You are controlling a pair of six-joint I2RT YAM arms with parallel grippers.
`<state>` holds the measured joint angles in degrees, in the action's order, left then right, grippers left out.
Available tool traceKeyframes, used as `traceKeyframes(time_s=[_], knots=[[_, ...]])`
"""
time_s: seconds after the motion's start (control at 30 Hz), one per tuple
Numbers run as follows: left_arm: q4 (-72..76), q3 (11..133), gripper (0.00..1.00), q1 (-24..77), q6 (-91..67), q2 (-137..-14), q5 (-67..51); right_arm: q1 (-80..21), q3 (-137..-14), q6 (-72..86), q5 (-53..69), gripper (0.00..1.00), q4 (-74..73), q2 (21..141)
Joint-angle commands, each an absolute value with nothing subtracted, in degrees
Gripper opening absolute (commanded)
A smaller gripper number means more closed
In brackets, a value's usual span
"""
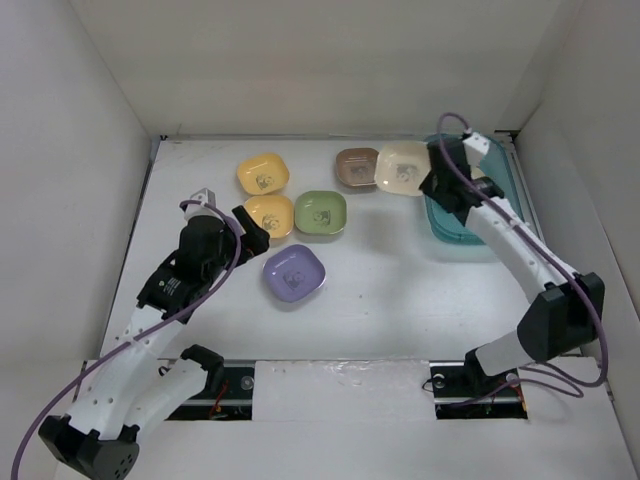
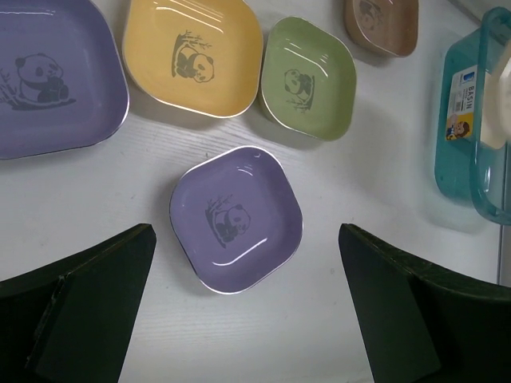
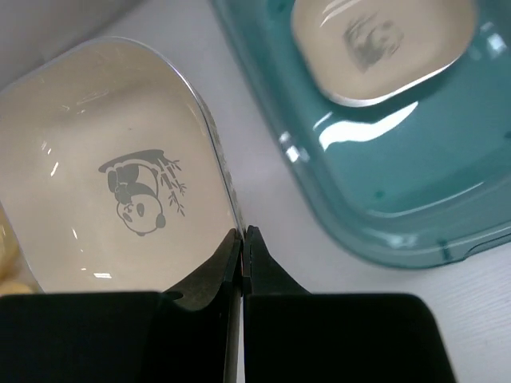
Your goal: Place the plates into the plastic bin on the countertop
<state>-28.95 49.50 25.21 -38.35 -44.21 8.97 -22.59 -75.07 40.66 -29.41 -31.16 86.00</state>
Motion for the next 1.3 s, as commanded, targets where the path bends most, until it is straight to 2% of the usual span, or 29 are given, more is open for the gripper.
traceKeyframes(time_s=[0.0, 0.2, 0.33, 0.6, 0.87, 0.93, 0.97, 1.0, 1.03, 1.07, 1.1, 1.17, 1.27], knots=[[-27.5, 49.8, 1.00, 25.4, -37.5, -44.5, 8.3, -13.1, -78.7, 38.0, -29.0, 0.00, -31.2, 83.7], [-26.4, 49.3, 1.00, 25.4, -37.5, -45.6, 8.3, 1.8, -75.4, 39.9, -22.3, 0.00, -25.8, 86.6], [-26.4, 49.3, 1.00, 25.4, -37.5, -46.3, 8.3, 7.1, -73.0, 42.9, -18.6, 0.00, -20.0, 88.5], [-25.8, 48.8, 1.00, 25.4, -37.0, -46.3, 8.3, 8.8, -80.7, 44.0, -18.1, 0.00, -21.0, 100.8], [-25.8, 48.3, 1.00, 25.4, -37.0, -46.8, 7.7, 9.9, -80.7, 49.5, -16.1, 0.00, -18.4, 105.1], [-25.8, 48.3, 1.00, 25.4, -37.0, -46.8, 7.7, 9.9, -84.1, 49.5, -15.6, 0.02, -19.1, 106.3], [-25.8, 48.3, 1.00, 25.4, -37.0, -46.2, 7.7, 9.9, -85.3, 49.5, -15.6, 0.08, -20.5, 107.6], [-25.8, 48.3, 1.00, 25.4, -37.0, -46.2, 7.7, 9.9, -86.0, 48.7, -15.0, 0.33, -21.2, 107.6], [-25.8, 48.3, 1.00, 25.4, -37.0, -45.7, 7.7, 9.3, -86.0, 48.7, -15.0, 0.52, -21.2, 107.6], [-25.8, 48.3, 1.00, 25.4, -37.0, -45.7, 7.7, 8.8, -86.0, 48.7, -15.8, 0.66, -21.2, 106.0], [-25.3, 48.3, 1.00, 25.4, -37.0, -45.7, 7.7, 8.3, -85.1, 48.2, -15.8, 0.73, -20.7, 105.1], [-25.3, 48.3, 1.00, 25.4, -37.0, -46.2, 7.7, 6.3, -83.6, 47.4, -17.0, 0.99, -20.1, 102.9], [-25.3, 48.3, 1.00, 25.4, -37.0, -46.2, 7.2, 3.1, -82.2, 45.8, -17.8, 0.99, -19.3, 97.8]])
